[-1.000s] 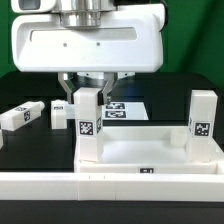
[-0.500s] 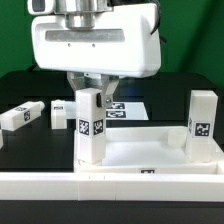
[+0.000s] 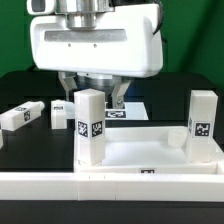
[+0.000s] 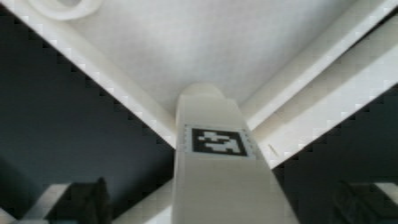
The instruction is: Assemble desk
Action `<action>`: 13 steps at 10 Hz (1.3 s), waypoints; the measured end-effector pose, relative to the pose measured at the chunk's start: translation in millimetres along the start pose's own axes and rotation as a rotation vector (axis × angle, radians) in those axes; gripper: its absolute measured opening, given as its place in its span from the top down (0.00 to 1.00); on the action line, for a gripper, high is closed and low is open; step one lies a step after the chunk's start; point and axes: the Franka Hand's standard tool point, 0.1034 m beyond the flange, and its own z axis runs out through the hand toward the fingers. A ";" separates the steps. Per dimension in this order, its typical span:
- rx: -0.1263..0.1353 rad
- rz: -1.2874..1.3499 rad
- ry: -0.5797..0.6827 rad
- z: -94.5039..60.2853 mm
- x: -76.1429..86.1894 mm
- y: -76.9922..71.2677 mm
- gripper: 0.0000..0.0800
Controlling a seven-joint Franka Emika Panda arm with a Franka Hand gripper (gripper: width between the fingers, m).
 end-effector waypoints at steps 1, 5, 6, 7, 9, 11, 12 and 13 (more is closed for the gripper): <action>0.001 -0.087 0.000 0.0 0.0 -0.2 0.20; 0.004 -0.485 0.000 -3.7 4.3 -5.9 0.19; 0.004 -0.573 0.001 -4.2 4.7 -6.5 0.19; 0.004 -0.661 -0.001 -4.5 5.8 -5.9 0.19; 0.003 -0.792 -0.004 -4.1 9.5 -2.4 0.19; -0.002 -0.936 -0.007 -3.2 10.4 0.4 0.19; -0.005 -0.972 -0.008 -2.9 10.2 1.0 0.19; -0.007 -1.064 -0.009 -2.8 10.3 1.5 0.19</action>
Offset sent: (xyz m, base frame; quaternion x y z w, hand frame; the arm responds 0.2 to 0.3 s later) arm 0.0139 0.0058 0.0037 0.0079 -0.0217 -0.2132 0.9767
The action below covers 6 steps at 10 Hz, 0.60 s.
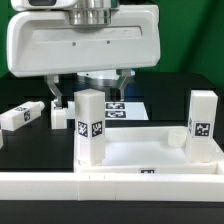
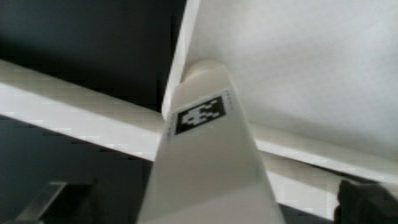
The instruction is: Assemble desk
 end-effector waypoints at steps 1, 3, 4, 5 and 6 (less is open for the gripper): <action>0.000 -0.046 0.000 0.1 -0.2 0.0 0.19; 0.000 -0.049 0.000 0.2 -0.3 0.1 0.25; 0.000 -0.049 0.000 0.2 -0.3 0.1 0.48; 0.000 -0.049 0.000 0.3 -0.3 0.0 0.48; 0.001 -0.040 0.000 0.4 -0.3 -0.1 0.64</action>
Offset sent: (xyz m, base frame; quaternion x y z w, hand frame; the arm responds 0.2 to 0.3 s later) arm 0.0000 0.0000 0.0000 0.0000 0.0000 0.0000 1.0000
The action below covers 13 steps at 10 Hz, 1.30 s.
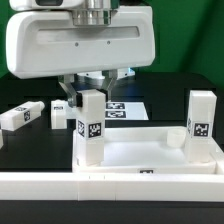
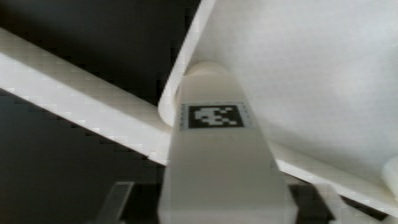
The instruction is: Assemble desk
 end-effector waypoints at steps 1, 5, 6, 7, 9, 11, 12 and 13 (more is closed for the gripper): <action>0.000 0.027 0.000 0.1 0.0 0.0 0.64; 0.004 0.315 0.001 0.6 -0.9 0.0 0.64; 0.004 0.363 0.001 0.6 -0.5 -0.5 0.64; 0.004 0.479 0.001 0.6 -0.2 -0.9 0.64; 0.004 0.619 0.001 1.0 -0.6 -0.5 0.64; 0.008 0.799 0.003 1.3 -1.2 0.2 0.64; 0.006 0.912 0.004 1.6 -1.2 -0.4 0.64; 0.003 1.004 0.003 1.8 -1.1 -1.6 0.64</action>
Offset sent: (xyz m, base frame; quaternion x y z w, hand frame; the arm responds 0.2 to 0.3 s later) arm 0.0000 0.0000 0.0000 0.0000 0.0000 0.2571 0.9664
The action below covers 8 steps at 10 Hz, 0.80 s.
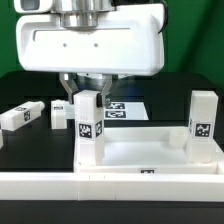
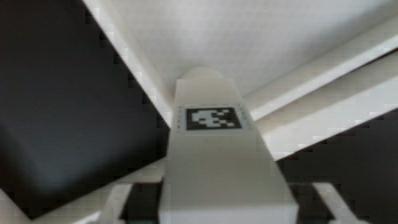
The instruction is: Assemble desk
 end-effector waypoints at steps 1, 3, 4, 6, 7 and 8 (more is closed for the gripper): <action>-0.003 0.133 -0.001 0.0 -0.7 -0.6 0.64; -0.003 0.374 0.000 0.2 -2.5 -4.6 0.64; -0.002 0.412 0.000 0.1 -2.4 -4.6 0.64; 0.001 0.502 0.003 0.6 -1.7 -4.7 0.64; 0.001 0.478 0.002 0.7 -1.8 -4.7 0.63; 0.000 0.439 0.002 1.1 -1.9 -4.5 0.63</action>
Offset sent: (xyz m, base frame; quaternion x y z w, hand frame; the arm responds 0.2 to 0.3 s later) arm 0.0004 0.0052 0.0005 -0.0112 -0.0112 0.2257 0.9741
